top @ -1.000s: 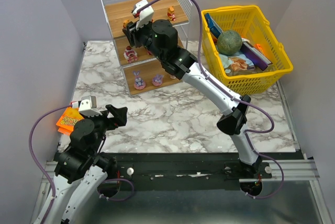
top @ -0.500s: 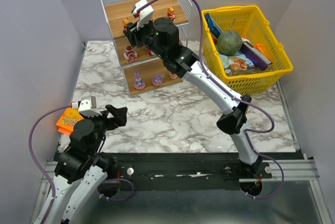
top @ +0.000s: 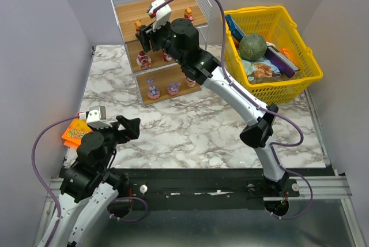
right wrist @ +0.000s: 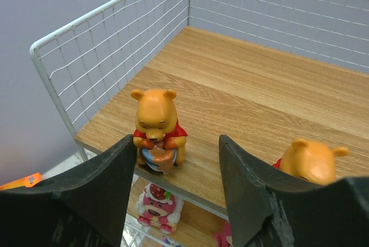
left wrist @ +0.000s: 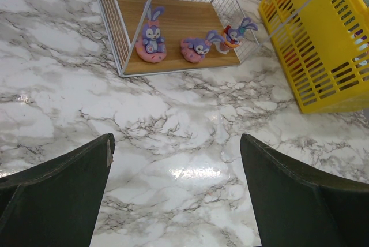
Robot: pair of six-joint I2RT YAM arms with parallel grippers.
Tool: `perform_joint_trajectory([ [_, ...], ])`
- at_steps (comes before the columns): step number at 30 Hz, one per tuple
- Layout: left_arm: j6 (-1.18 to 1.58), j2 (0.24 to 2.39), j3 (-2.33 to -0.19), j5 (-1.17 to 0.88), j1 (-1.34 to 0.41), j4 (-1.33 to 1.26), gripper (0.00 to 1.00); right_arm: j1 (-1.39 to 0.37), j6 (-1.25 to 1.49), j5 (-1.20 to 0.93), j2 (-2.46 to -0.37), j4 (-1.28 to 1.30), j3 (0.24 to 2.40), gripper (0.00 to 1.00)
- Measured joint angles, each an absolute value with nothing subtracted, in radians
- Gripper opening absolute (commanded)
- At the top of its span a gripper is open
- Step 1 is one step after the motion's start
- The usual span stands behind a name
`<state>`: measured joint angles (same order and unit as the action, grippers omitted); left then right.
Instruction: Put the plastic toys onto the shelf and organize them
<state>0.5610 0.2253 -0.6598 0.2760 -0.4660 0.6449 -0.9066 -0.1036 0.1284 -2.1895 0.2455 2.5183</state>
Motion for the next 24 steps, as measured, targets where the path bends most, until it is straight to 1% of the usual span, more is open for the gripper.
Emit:
perform_joint_trajectory([
  [24, 0.561, 0.221, -0.660, 0.276, -0.466, 0.645, 0.99, -0.904, -0.053, 0.072, -2.074, 0.202, 2.351, 0.67],
])
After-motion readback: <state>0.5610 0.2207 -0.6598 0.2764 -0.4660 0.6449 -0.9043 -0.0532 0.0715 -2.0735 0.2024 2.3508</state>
